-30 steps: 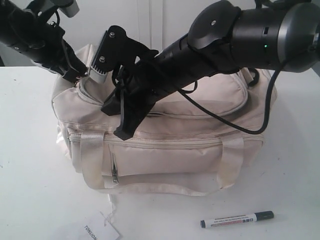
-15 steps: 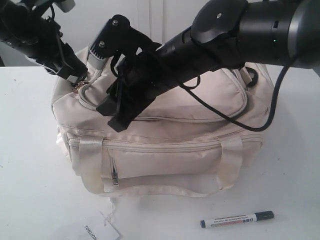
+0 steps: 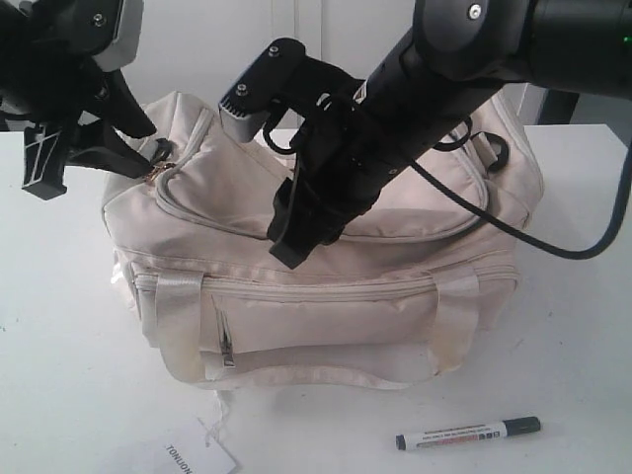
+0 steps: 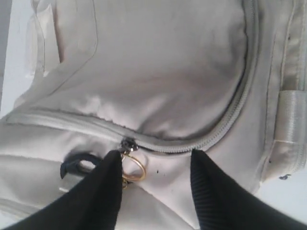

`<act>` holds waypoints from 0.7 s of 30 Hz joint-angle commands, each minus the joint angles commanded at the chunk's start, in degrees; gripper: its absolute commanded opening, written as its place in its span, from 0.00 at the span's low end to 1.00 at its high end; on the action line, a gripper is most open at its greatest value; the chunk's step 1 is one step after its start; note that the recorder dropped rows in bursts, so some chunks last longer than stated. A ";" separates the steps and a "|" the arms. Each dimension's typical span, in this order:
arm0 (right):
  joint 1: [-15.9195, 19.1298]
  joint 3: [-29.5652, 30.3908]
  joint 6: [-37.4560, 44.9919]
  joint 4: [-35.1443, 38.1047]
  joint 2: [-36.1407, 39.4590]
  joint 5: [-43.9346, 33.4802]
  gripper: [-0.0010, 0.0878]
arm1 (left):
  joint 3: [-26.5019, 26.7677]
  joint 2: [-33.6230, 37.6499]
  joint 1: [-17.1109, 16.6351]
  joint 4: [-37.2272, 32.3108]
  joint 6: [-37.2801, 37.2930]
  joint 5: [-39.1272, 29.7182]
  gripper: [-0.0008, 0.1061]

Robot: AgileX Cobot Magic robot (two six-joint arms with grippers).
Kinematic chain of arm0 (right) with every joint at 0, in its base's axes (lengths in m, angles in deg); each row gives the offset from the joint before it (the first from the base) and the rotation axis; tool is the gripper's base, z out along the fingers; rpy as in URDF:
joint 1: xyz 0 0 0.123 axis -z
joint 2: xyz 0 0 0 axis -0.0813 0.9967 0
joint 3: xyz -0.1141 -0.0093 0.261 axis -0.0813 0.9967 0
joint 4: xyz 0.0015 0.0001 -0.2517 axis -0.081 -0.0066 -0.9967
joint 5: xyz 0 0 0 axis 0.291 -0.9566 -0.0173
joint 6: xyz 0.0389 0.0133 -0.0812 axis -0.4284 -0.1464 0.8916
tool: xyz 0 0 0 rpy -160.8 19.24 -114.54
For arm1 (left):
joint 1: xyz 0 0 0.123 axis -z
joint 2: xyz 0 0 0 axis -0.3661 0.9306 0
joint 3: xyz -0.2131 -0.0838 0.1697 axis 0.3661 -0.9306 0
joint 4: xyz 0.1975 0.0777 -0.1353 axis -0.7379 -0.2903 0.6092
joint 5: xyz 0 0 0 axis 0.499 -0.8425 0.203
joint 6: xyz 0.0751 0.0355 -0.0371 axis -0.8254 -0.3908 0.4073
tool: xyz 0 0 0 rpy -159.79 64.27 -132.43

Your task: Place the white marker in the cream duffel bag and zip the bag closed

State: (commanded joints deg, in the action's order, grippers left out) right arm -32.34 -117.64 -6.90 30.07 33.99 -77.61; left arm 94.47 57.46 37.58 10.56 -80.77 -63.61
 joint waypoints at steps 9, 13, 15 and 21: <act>0.00 0.00 0.00 -0.11 0.00 0.82 0.49 | 0.00 2.48 0.00 0.10 -12.27 -0.91 0.48; 0.00 0.00 -0.12 -0.11 0.00 1.14 0.49 | 0.00 2.52 0.00 -0.69 -17.61 -0.89 0.48; 0.00 0.00 -0.23 -0.11 0.00 1.14 0.49 | 0.00 2.52 0.00 -0.69 -20.90 -0.89 0.48; 0.00 0.00 -0.23 -0.11 0.00 1.14 0.49 | 0.00 4.21 0.00 -0.58 -24.09 -0.89 0.48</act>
State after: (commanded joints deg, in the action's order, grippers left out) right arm -32.34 -117.64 -7.13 29.96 33.99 -76.47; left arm 94.47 61.67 37.58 9.99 -104.85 -64.50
